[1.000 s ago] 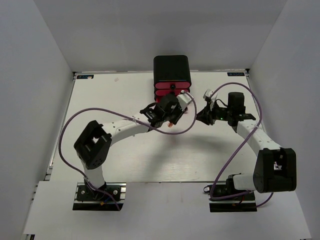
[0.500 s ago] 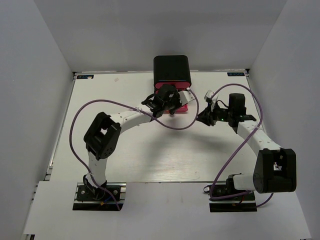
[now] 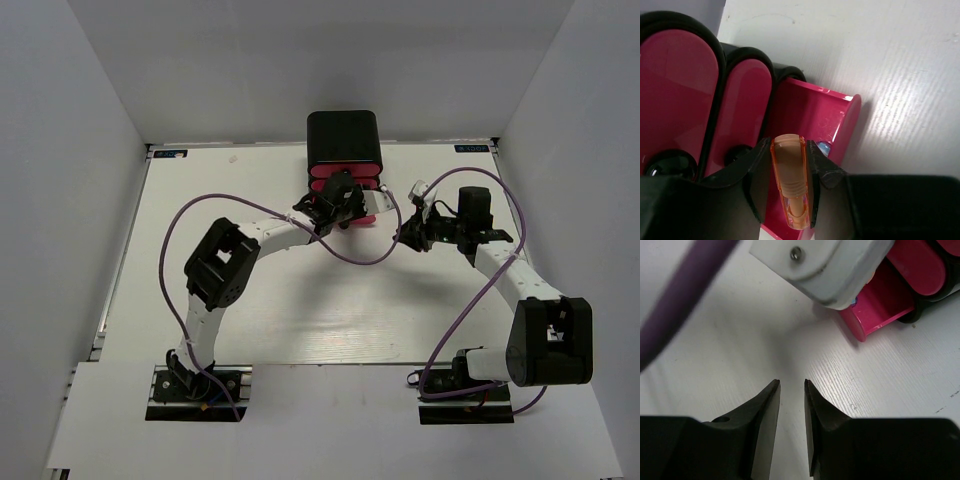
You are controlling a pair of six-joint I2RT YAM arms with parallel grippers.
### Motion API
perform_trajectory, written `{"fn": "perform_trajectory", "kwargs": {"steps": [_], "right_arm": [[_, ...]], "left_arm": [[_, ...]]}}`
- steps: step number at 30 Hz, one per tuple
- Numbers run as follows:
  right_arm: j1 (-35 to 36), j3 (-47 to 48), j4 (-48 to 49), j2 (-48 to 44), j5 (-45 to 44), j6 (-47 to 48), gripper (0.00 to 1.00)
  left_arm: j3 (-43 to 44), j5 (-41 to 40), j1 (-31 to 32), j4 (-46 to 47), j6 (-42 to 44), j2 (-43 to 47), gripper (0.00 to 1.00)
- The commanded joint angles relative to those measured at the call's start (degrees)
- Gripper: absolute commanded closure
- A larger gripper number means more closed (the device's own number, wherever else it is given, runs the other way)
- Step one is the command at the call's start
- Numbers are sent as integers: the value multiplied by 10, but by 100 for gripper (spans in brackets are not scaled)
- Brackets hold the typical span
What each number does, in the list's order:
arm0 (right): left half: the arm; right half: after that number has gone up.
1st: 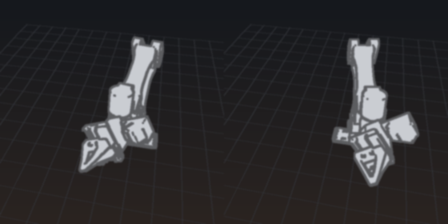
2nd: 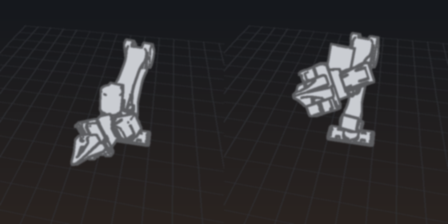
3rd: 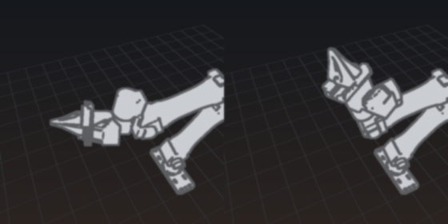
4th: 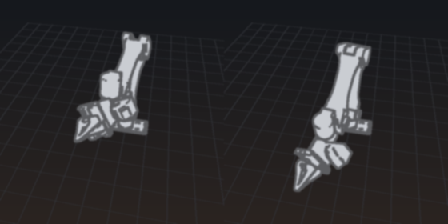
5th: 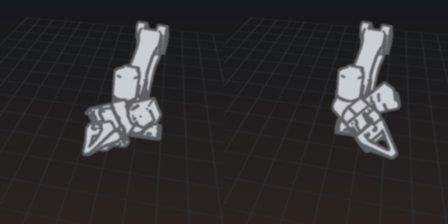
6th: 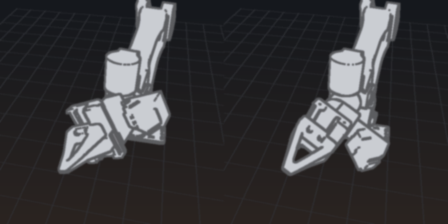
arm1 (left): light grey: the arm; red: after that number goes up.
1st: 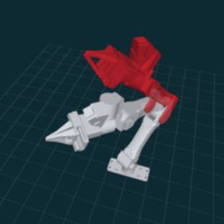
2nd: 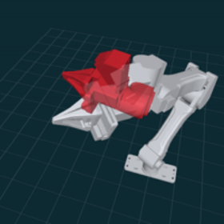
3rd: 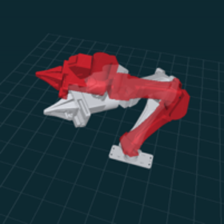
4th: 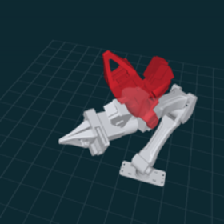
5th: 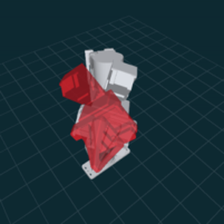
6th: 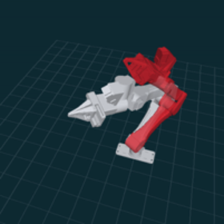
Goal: Sort the stationery into containers
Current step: Place the stationery into the container
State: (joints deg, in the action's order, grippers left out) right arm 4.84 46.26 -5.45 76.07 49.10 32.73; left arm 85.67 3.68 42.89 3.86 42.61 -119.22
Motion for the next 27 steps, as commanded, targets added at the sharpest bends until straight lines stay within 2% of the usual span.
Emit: {"fn": "perform_trajectory", "kwargs": {"steps": [1,14,18,19,22,27], "right_arm": [[-2,4,4,-10,2,7,68],[-3,8,1,-8,9,6,68],[-2,9,-3,-9,11,6,68],[-4,9,-4,-9,11,7,68],[-3,11,-7,-8,13,7,68],[-2,12,-10,-10,18,7,68]], "left_arm": [[-1,-29,-3,47,24,8,95],[-32,-68,-3,84,34,3,87],[-38,-78,-3,90,34,3,77],[-38,-78,-3,97,34,3,69],[-38,-78,-3,97,34,3,61],[-26,-83,-3,97,34,3,56]]}}
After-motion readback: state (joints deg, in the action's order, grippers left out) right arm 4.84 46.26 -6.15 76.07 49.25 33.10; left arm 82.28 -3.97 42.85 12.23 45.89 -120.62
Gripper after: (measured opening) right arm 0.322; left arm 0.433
